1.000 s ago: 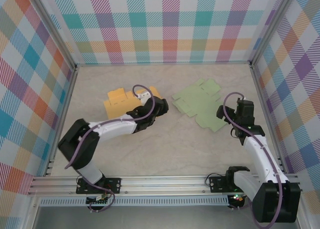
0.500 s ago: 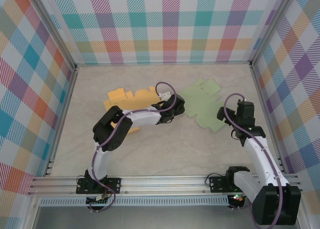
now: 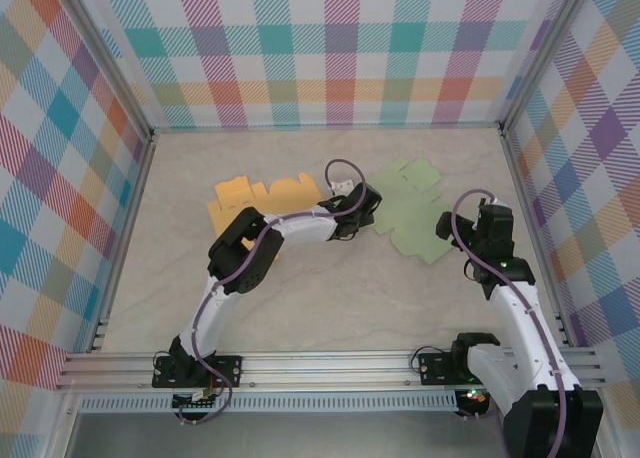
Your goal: Fold the paper box
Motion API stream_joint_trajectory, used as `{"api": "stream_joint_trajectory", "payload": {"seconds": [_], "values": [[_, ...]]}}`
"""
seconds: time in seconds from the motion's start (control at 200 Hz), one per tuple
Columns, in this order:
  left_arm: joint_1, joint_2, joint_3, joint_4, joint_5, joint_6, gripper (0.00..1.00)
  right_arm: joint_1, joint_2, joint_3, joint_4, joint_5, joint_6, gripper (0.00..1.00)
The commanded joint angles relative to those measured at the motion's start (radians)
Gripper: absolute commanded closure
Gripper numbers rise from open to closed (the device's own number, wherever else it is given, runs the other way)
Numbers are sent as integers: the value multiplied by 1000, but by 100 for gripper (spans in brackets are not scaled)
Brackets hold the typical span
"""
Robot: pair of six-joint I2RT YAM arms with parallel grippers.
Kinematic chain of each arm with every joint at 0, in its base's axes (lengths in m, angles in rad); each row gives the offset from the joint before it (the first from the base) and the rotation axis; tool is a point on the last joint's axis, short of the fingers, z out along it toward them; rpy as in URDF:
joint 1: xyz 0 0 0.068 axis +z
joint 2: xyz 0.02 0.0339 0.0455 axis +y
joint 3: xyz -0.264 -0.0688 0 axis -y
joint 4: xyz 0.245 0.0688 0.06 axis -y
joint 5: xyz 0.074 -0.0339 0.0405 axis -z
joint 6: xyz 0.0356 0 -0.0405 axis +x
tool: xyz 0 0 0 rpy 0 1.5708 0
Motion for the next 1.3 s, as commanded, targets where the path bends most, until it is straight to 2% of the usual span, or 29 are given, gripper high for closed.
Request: {"api": "stream_joint_trajectory", "payload": {"seconds": [0.0, 0.165, 0.29, 0.395, 0.5, 0.69, 0.79, 0.9, 0.985, 1.08, 1.295], "values": [[-3, 43, 55, -54, 0, 47, 60, -1, -8, -11, -14, -2, 14, 0], [11, 76, 98, -64, 8, 70, 73, -2, -11, -13, -16, -6, 15, 0], [22, 72, 100, -54, 11, 108, 100, -1, -8, -13, -14, -18, 17, 0], [25, 36, 80, -43, -29, 210, 100, -1, -3, -10, -20, -29, 22, 0], [26, -59, -33, 82, -57, 366, 100, -1, -7, -7, -22, -54, 35, 0], [46, -286, -323, 352, -11, 661, 100, -1, 8, 24, -4, -254, 36, 0], [79, -407, -477, 480, 105, 792, 100, -2, 38, 58, 6, -402, 31, 0], [112, -521, -597, 516, 217, 905, 100, -1, 59, 87, 31, -576, 26, 0], [131, -613, -699, 561, 286, 966, 100, -1, 59, 90, 57, -662, 24, 0], [156, -707, -795, 623, 337, 1002, 100, -1, 47, 76, 79, -690, 12, 1], [217, -844, -932, 702, 461, 1043, 100, -1, 57, 33, 143, -701, -30, 11]]}}
